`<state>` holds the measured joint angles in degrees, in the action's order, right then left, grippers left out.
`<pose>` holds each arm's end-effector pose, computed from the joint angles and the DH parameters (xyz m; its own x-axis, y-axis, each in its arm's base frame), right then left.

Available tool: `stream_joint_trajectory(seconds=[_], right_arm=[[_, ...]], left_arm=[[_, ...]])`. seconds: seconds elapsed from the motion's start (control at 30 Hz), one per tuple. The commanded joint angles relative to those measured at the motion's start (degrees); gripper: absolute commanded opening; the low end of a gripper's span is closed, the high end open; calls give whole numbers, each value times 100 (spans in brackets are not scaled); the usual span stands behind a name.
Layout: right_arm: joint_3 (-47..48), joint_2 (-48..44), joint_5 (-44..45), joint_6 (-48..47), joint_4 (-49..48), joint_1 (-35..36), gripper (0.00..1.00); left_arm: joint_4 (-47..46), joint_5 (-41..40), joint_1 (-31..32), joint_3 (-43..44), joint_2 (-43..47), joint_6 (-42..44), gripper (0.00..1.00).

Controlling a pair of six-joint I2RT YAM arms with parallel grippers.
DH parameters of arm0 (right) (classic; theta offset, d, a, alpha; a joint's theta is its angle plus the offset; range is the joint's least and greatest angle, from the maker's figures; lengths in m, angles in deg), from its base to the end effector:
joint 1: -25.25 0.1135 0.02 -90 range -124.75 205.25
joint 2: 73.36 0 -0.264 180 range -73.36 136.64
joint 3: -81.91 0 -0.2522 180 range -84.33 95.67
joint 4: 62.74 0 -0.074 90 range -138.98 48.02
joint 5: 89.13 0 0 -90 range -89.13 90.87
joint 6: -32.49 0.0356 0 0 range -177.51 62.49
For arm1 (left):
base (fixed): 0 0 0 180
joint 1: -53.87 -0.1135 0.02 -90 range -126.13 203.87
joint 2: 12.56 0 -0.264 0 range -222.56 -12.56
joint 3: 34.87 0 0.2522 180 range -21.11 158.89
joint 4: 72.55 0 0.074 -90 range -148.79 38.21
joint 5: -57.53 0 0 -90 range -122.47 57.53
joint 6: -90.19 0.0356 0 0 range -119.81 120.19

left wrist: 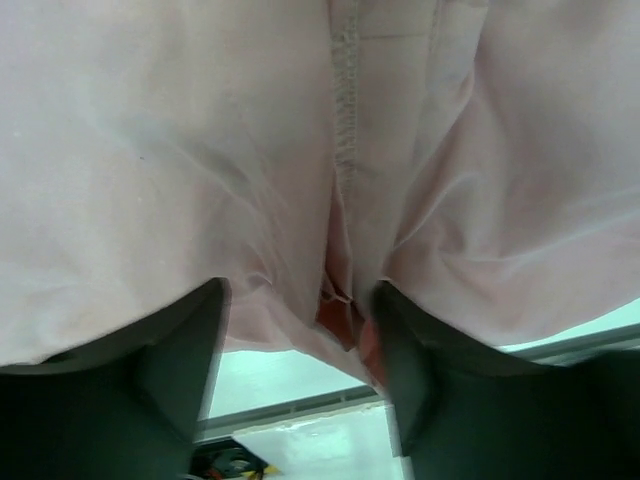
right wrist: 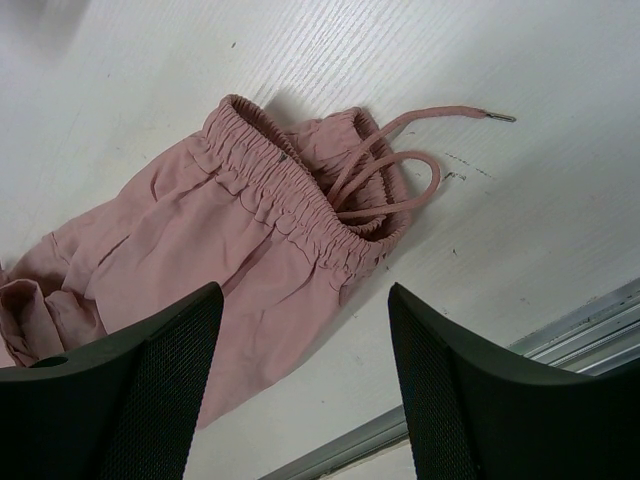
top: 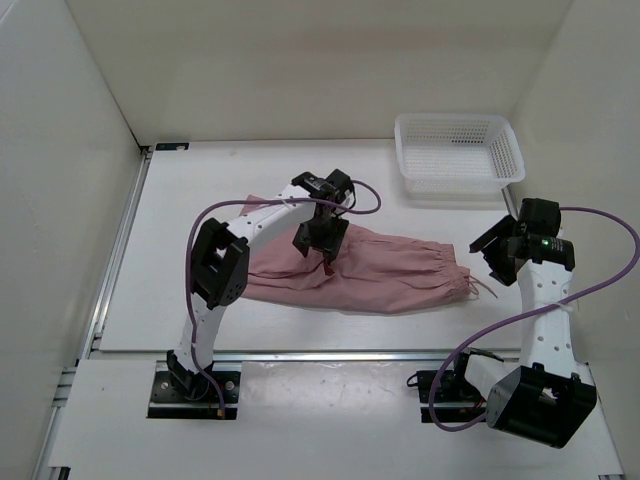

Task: Fold and stack the trousers
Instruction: Fold the trousers

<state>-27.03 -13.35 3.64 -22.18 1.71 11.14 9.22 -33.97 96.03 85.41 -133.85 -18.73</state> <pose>0.1944 -0.0506 0.3025 -0.4782 0.7158 -0.5089 0.6717 0.6714 0.3131 0.3142 -0.2833 0.2259 -0.9124 0.3889 -0.1273 0.3940 0.9190 -0.0162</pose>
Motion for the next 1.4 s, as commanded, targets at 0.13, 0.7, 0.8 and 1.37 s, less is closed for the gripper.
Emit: stream_joint_trajectory(seconds=[0.13,0.7,0.8,1.37], right_arm=[[-8,-51,-30,-123,-69,22,72],[-61,2,-30,-123,-174,22,72],[-61,55,-30,-123,-174,22,72],[-8,-7,22,-123,-174,22,72]], left_arm=[[45,-491,39,193,457,-138,25],[397,105,-50,151,1266,318,10],[397,342,100,-8,1266,318,10],[-593,288,-2921,-541,2187,-384,58]])
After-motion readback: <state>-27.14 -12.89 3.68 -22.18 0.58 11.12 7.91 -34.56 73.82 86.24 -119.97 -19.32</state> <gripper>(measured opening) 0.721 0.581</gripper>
